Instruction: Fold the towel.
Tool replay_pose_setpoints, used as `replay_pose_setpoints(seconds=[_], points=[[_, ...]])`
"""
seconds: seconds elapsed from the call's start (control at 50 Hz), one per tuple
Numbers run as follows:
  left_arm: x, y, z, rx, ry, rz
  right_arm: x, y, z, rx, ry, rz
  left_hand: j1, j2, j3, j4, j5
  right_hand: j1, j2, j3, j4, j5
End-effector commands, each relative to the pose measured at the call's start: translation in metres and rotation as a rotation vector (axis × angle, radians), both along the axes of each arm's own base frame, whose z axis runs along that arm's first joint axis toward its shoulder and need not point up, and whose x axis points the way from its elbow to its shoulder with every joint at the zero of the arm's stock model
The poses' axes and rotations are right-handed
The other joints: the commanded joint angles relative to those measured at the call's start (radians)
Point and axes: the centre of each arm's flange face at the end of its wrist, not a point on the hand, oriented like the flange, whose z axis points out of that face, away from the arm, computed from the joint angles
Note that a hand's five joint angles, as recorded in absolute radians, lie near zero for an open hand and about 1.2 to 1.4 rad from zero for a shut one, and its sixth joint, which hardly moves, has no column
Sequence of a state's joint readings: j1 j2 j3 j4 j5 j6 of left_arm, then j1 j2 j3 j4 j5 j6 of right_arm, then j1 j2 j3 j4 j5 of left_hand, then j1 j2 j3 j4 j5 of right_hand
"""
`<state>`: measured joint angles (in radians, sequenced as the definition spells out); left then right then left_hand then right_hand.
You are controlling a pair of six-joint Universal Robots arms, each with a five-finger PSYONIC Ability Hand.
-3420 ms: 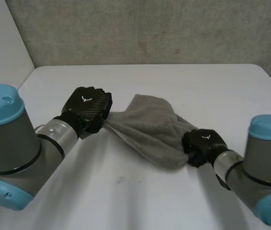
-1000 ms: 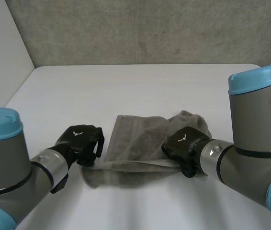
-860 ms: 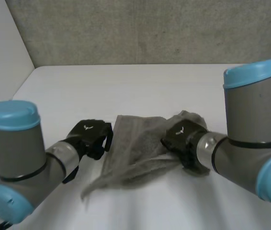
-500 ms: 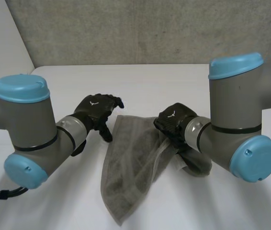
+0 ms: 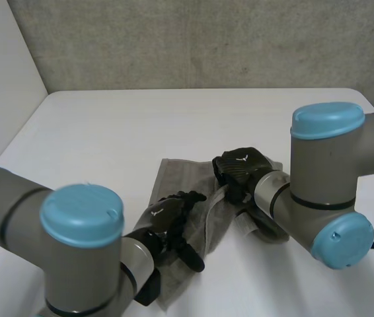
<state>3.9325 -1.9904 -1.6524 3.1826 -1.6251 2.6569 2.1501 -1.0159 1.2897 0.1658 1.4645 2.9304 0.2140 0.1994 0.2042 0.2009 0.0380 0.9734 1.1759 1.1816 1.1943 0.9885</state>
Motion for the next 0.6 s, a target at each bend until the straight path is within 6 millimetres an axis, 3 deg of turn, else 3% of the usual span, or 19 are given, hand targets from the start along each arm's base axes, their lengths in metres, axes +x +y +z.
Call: replay_pose_setpoints(seconds=[0.02,0.2,0.38,0.42,0.44,0.46,0.48,0.54,0.56,0.6], points=[[-0.005,0.000,-0.012,-0.072,-0.017,0.115,-0.005,0.004,-0.005,0.053,-0.107,-0.060,0.011,0.026,0.021,0.024,0.013,0.423,0.220,0.215,0.202,0.233],[-0.023,0.001,-0.028,-0.081,-0.022,0.110,-0.009,0.007,-0.008,0.078,-0.124,-0.078,0.043,0.058,0.053,0.057,0.045,0.423,0.220,0.215,0.202,0.233],[-0.028,0.006,-0.043,-0.060,-0.049,0.091,-0.018,-0.002,0.002,0.050,-0.178,-0.120,0.149,0.164,0.159,0.162,0.151,0.423,0.220,0.215,0.202,0.233],[-0.028,0.006,-0.042,-0.065,-0.047,0.093,-0.018,-0.002,0.003,0.043,-0.183,-0.119,0.391,0.406,0.401,0.405,0.393,0.423,0.220,0.215,0.202,0.233],[-0.028,0.006,-0.042,-0.065,-0.047,0.093,-0.018,-0.003,0.003,0.039,-0.185,-0.120,0.393,0.407,0.403,0.406,0.394,0.423,0.220,0.215,0.202,0.233],[-0.028,0.005,-0.040,-0.072,-0.044,0.100,-0.018,-0.003,0.003,0.039,-0.185,-0.120,0.585,0.599,0.595,0.598,0.586,0.423,0.220,0.215,0.202,0.233],[-0.028,0.005,-0.040,-0.072,-0.044,0.100,-0.018,-0.003,0.003,0.040,-0.183,-0.120,0.587,0.601,0.596,0.600,0.588,0.423,0.220,0.215,0.202,0.233],[-0.021,-0.006,-0.024,-0.131,-0.049,0.186,-0.019,-0.003,0.004,0.039,-0.183,-0.124,1.154,1.169,1.164,1.168,1.156,0.423,0.220,0.215,0.202,0.233],[-0.020,-0.006,-0.024,-0.131,-0.049,0.186,-0.021,-0.005,0.004,0.033,-0.178,-0.126,1.156,1.171,1.166,1.169,1.158,0.423,0.220,0.215,0.202,0.233],[-0.011,-0.015,-0.004,-0.177,-0.030,0.259,-0.022,-0.007,0.005,0.022,-0.175,-0.125,1.182,1.197,1.192,1.195,1.184,0.423,0.220,0.215,0.202,0.233]])
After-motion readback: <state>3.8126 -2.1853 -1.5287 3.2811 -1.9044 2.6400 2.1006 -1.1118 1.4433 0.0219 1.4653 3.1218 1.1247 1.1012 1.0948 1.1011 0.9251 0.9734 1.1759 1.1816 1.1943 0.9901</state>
